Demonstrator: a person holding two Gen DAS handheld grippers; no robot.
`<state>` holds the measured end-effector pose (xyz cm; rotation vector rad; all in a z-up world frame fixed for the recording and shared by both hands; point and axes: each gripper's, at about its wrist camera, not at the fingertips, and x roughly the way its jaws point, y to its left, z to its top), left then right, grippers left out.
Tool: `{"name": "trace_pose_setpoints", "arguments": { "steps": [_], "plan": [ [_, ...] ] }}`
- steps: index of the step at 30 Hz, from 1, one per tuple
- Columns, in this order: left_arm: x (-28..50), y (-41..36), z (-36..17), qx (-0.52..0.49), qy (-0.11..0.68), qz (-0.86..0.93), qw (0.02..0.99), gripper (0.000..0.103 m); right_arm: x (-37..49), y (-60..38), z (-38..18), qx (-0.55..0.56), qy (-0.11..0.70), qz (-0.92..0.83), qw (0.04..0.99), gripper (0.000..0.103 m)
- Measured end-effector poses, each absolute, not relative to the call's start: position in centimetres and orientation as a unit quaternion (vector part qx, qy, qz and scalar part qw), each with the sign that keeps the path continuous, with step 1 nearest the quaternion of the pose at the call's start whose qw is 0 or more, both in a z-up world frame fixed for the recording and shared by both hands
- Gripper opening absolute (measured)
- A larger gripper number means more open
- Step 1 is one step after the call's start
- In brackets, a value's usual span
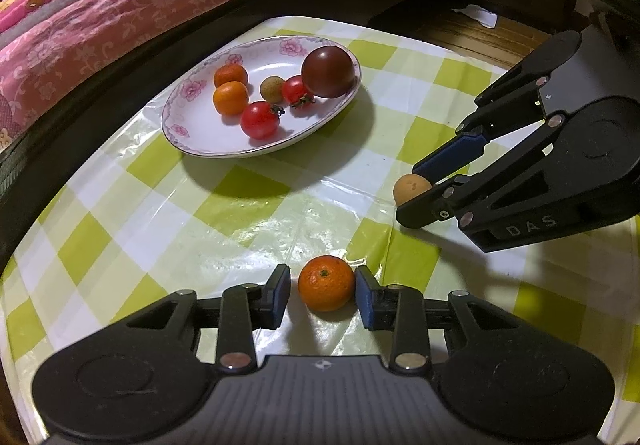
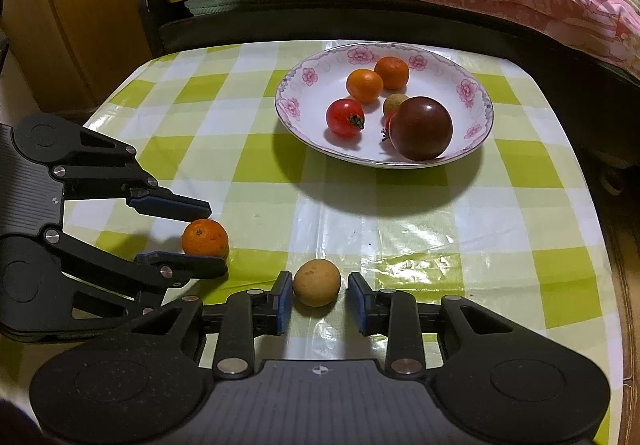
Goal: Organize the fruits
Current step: 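Close the right tool on the tan round fruit while the left tool grasps the orange, then carry the tan fruit in the right tool and orange in the left over the plate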
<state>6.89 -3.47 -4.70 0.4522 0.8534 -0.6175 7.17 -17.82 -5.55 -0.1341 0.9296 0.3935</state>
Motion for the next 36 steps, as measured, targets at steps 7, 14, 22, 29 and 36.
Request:
{"name": "trace_pose_setpoints", "arguments": {
  "steps": [7, 14, 22, 29, 36],
  "plan": [
    [6.8, -3.6, -4.7, 0.215, 0.408, -0.291, 0.838, 0.041, 7.3, -17.7, -5.6, -0.068, 0.447, 0.187, 0.872, 0.029],
    [7.3, -3.3, -4.6, 0.196, 0.422, -0.286, 0.838, 0.038, 7.4, -17.4, -5.5, -0.074, 0.449, 0.186, 0.871, 0.023],
    [8.1, -3.0, -3.8, 0.184, 0.414, -0.278, 0.847, 0.037, 7.8, -17.0, -5.2, -0.075, 0.449, 0.187, 0.870, 0.023],
    [9.4, -3.4, -1.7, 0.174, 0.384, -0.270, 0.866, 0.037, 8.6, -16.8, -3.0, -0.064, 0.418, 0.190, 0.886, 0.023],
    [11.1, -4.2, -0.6, 0.171, 0.365, -0.258, 0.878, 0.037, 9.7, -17.6, -1.5, -0.047, 0.396, 0.173, 0.901, 0.023]
  ]
}}
